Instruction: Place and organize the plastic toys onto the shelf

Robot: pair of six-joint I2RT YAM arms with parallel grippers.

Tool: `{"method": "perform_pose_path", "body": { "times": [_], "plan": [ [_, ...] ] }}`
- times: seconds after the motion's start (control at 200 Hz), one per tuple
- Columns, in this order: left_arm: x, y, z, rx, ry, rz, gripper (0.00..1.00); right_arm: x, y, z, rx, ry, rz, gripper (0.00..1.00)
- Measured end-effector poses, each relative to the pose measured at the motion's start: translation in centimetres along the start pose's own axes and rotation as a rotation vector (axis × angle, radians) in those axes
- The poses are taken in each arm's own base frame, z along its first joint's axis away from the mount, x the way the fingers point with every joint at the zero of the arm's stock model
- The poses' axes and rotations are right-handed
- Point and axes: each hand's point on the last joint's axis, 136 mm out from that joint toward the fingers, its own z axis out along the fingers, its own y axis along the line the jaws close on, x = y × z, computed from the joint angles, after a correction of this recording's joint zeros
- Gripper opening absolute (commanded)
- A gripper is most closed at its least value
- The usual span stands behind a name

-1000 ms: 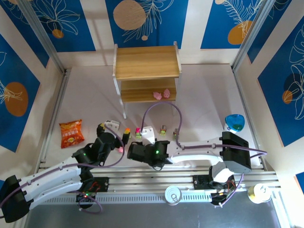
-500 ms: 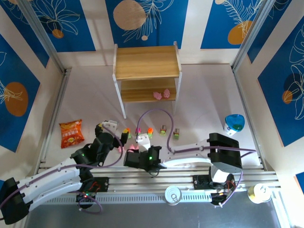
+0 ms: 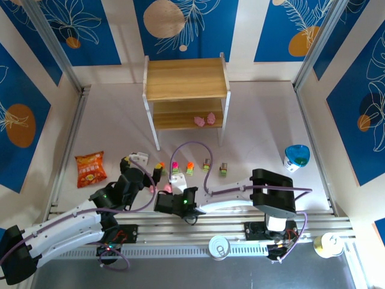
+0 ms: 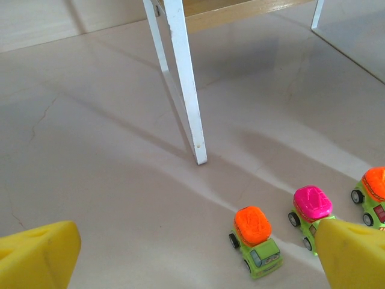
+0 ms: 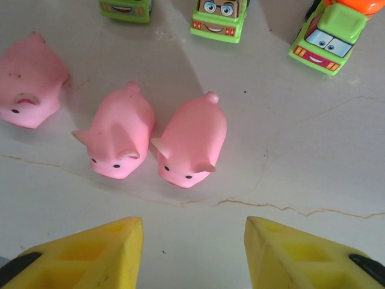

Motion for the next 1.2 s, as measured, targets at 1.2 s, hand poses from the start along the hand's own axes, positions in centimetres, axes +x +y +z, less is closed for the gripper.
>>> {"method": "perform_pose_path", "body": {
  "times": [1.2],
  "plan": [
    [0.1, -0.1, 0.1, 0.009, 0.005, -0.002, 1.0, -0.5, -3.0, 3.2, 0.058, 0.03, 0.067, 0.49]
  ]
}}
